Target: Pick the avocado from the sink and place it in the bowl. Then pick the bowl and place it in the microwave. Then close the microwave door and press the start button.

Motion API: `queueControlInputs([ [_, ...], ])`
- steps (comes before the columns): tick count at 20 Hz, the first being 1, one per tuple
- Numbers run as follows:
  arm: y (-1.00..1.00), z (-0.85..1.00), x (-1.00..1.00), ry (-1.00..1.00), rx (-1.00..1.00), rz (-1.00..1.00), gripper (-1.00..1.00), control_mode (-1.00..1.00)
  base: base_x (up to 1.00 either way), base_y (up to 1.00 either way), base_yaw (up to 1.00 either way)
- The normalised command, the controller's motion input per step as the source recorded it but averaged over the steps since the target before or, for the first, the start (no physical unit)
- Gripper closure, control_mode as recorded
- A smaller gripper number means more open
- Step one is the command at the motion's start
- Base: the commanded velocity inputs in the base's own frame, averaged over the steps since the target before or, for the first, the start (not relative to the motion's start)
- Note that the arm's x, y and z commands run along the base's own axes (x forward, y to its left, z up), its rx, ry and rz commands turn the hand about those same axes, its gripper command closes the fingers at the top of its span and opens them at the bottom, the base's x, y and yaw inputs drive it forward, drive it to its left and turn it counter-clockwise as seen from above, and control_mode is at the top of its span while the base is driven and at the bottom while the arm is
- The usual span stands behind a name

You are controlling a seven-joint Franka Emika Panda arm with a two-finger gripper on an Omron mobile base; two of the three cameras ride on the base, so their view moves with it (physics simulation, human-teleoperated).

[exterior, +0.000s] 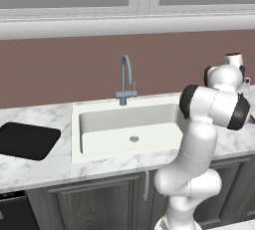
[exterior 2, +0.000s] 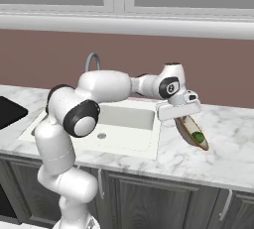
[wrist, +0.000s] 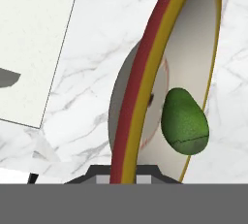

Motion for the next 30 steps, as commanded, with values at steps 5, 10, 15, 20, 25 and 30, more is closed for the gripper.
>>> queueControlInputs([
  [5,0.0,0.0,0.0,0.0,0.0,0.01,1.0,-1.0,0.0,0.0,0.0],
  [10,0.01,0.42,-0.19,-0.06,0.01,0.04,1.0,-1.0,0.0,0.0,0.0],
  [15,0.24,0.82,-0.29,-0.07,-0.05,0.06,1.0,-1.0,0.0,0.0,0.0],
  [20,0.37,0.88,-0.38,-0.07,-0.13,0.09,1.0,-1.0,0.0,0.0,0.0],
  [25,0.43,0.66,-0.5,-0.17,-0.12,0.17,1.0,-1.0,0.0,0.0,0.0],
  [30,0.51,0.11,-0.61,-0.29,-0.11,0.23,1.0,-1.0,0.0,0.0,0.0],
])
